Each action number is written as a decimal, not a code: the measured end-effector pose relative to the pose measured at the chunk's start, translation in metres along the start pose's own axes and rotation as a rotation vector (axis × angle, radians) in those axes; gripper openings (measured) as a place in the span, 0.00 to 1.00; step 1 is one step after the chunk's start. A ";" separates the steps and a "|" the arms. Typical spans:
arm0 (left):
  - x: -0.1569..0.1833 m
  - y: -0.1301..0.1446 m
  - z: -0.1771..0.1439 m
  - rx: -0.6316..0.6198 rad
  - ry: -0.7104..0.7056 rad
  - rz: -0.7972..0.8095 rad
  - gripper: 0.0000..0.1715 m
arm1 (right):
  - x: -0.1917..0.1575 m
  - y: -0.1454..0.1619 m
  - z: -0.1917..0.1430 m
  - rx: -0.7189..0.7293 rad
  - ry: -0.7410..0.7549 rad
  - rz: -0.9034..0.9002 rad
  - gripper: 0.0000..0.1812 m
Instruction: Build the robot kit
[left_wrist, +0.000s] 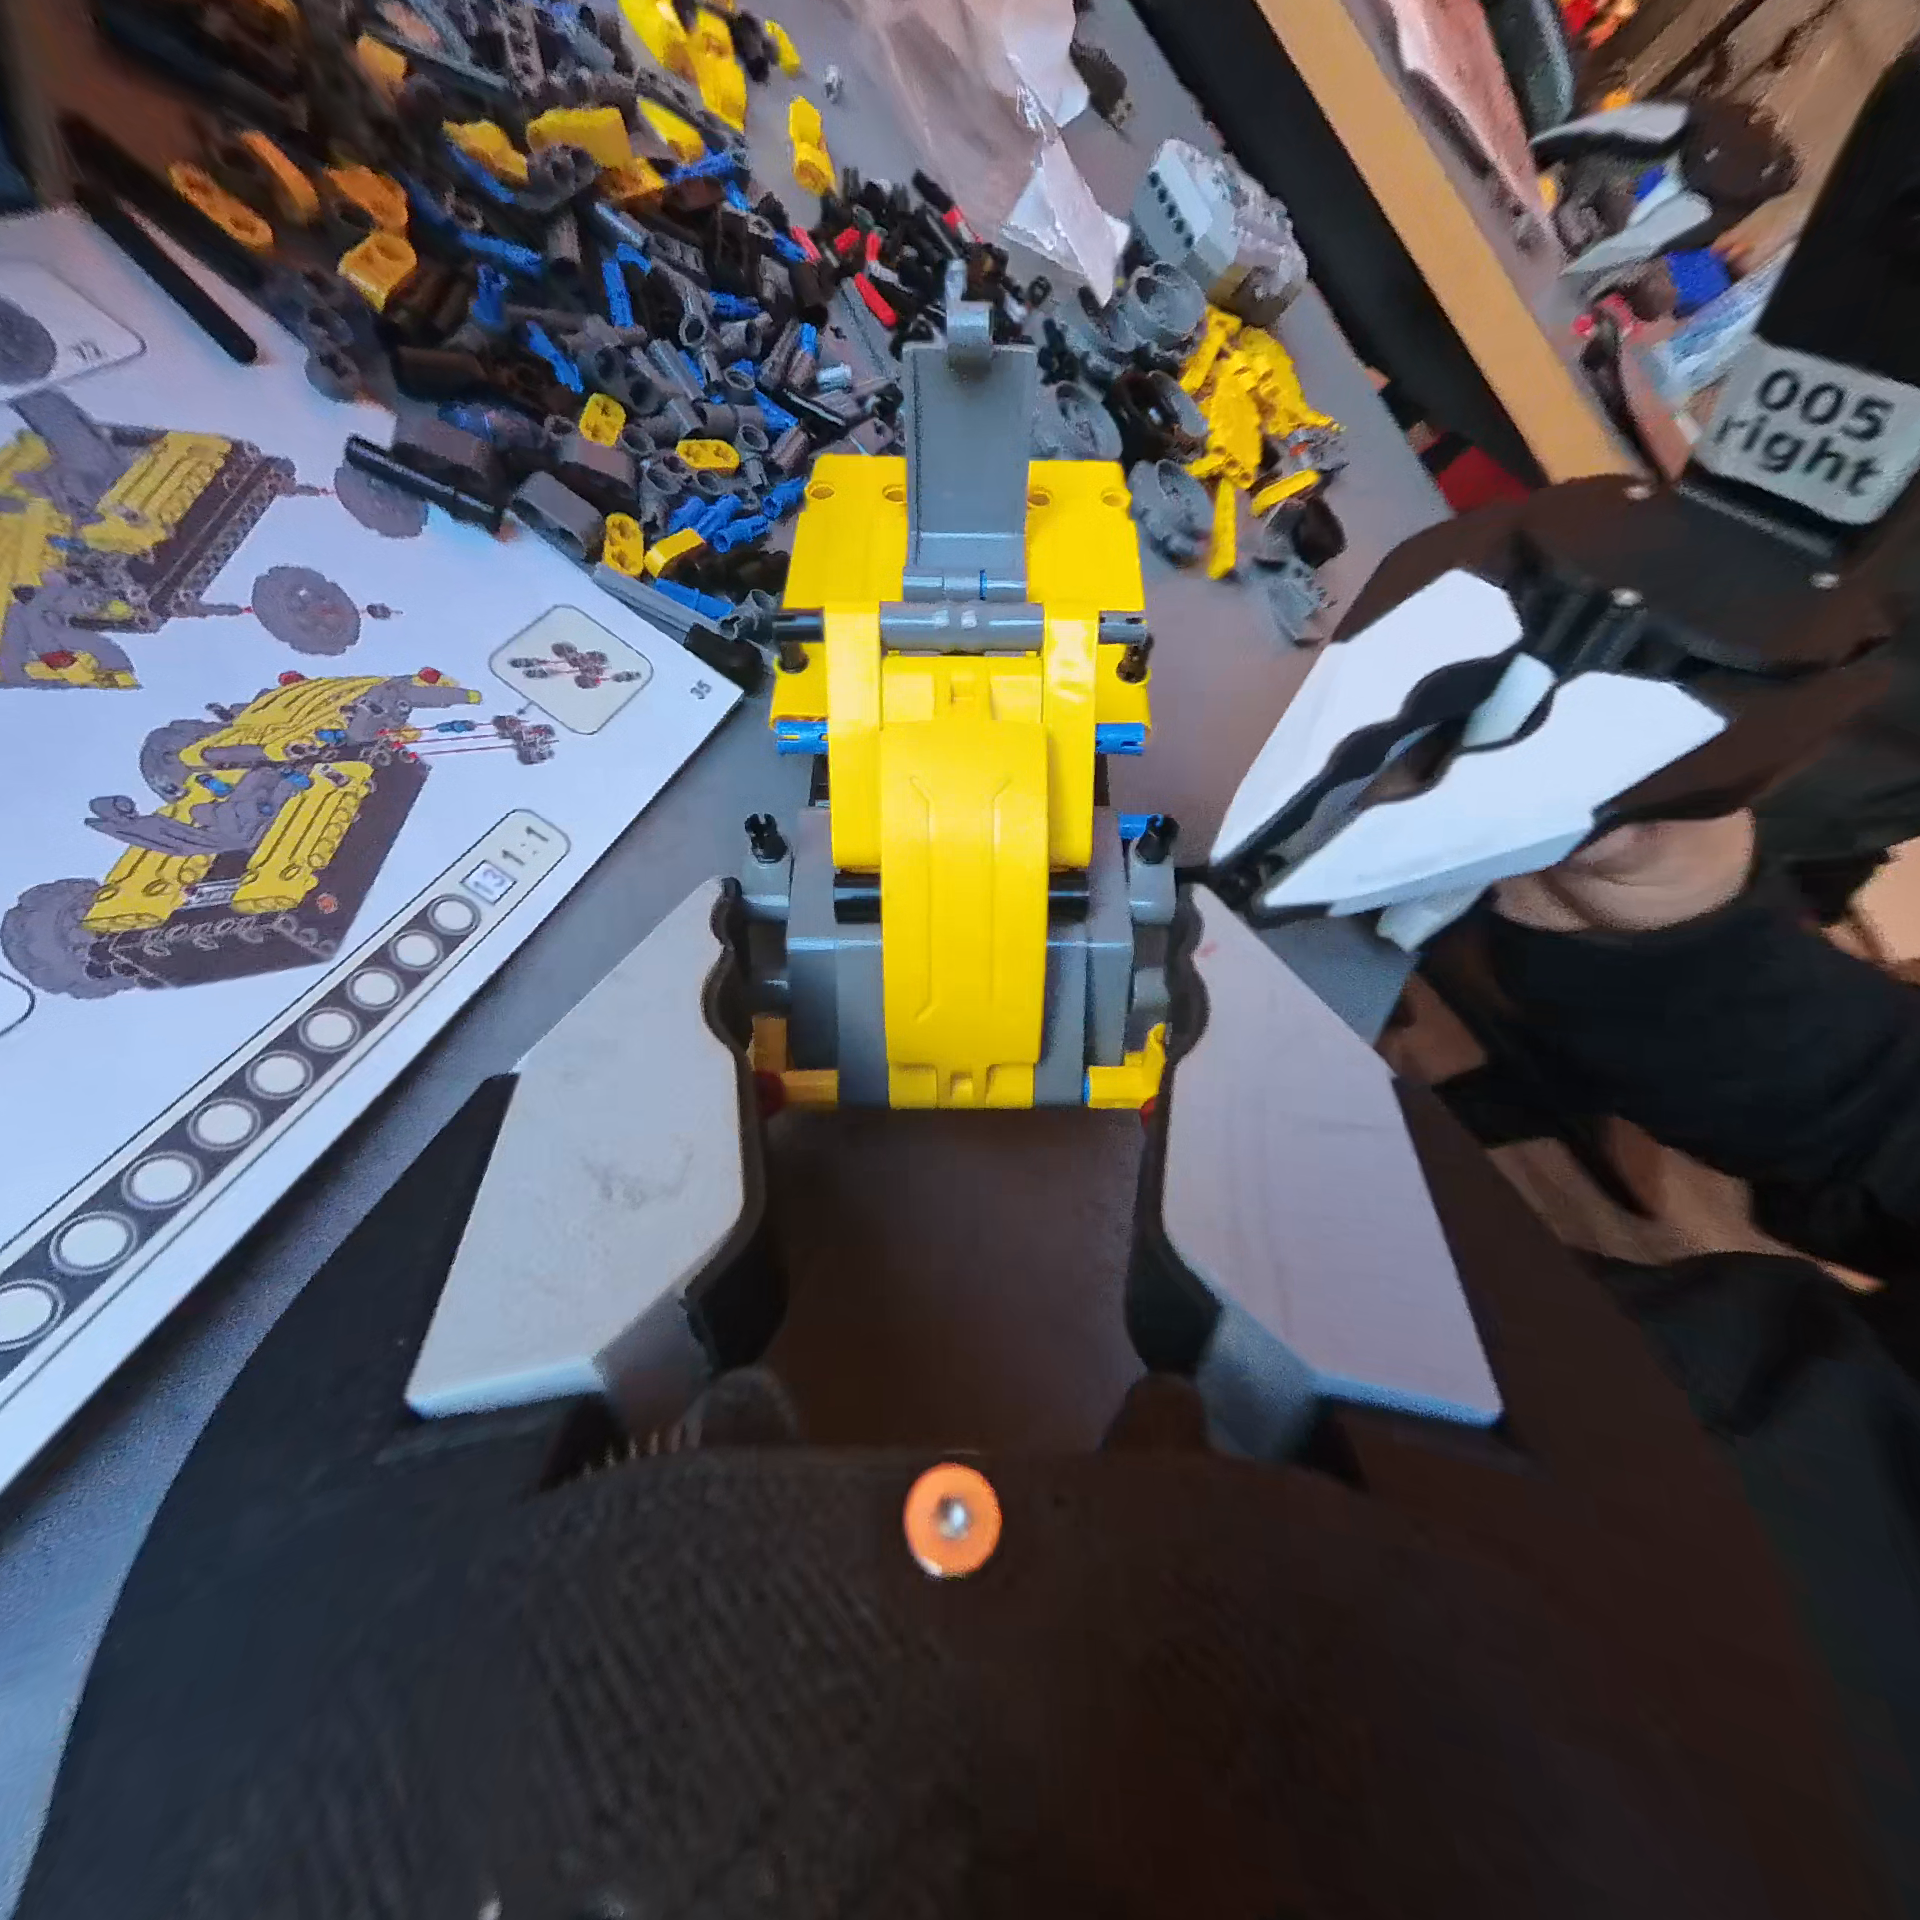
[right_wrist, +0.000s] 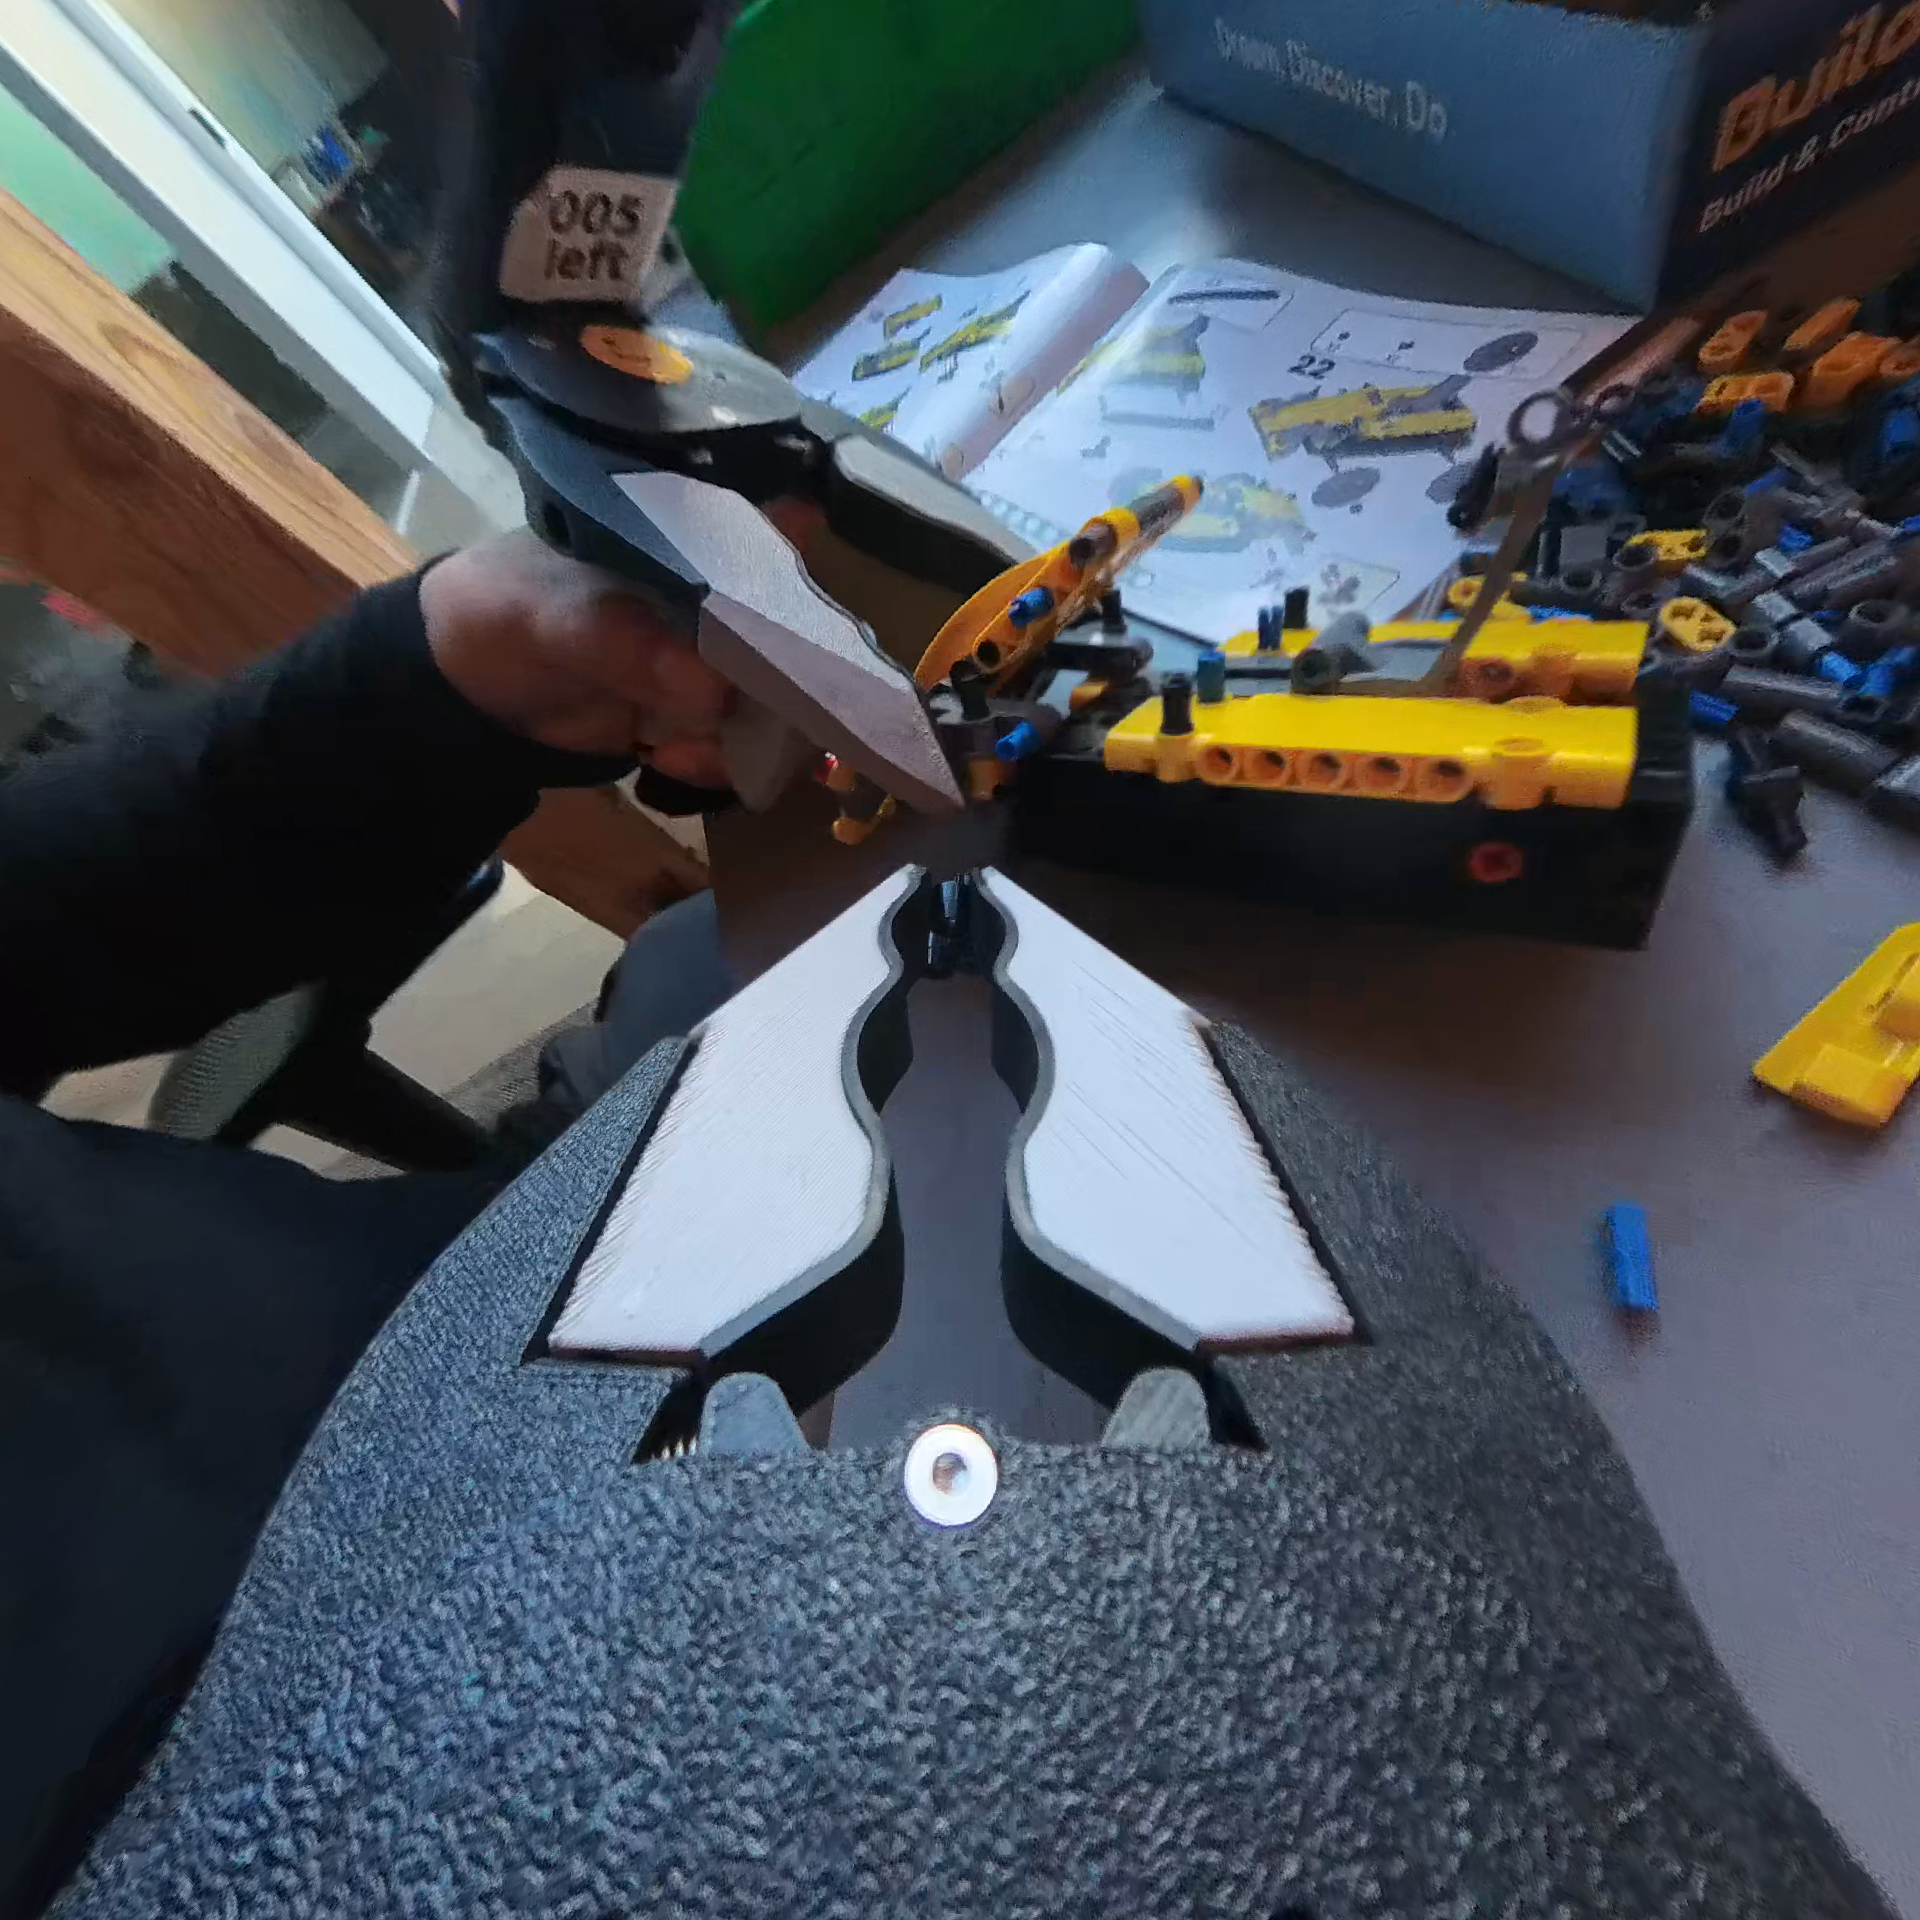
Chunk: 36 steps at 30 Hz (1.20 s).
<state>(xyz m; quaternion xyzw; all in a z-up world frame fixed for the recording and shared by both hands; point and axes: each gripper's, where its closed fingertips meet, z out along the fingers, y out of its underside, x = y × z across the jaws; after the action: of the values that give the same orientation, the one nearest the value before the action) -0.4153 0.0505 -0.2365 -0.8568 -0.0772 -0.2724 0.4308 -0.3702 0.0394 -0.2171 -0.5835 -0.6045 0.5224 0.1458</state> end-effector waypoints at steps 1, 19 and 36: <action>0.001 0.001 0.001 0.004 -0.024 0.035 0.46 | -0.002 0.005 -0.001 -0.008 0.010 -0.017 0.04; -0.004 0.014 0.007 -0.171 -0.087 0.601 0.46 | 0.026 -0.007 -0.012 0.069 0.282 -0.155 0.04; -0.002 0.015 0.010 -0.174 -0.072 0.623 0.46 | 0.016 -0.014 -0.023 0.177 0.281 -0.061 0.04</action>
<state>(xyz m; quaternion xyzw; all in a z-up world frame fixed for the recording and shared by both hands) -0.4076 0.0490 -0.2525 -0.8820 0.1970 -0.1026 0.4157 -0.3640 0.0668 -0.2036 -0.6171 -0.5473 0.4820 0.2955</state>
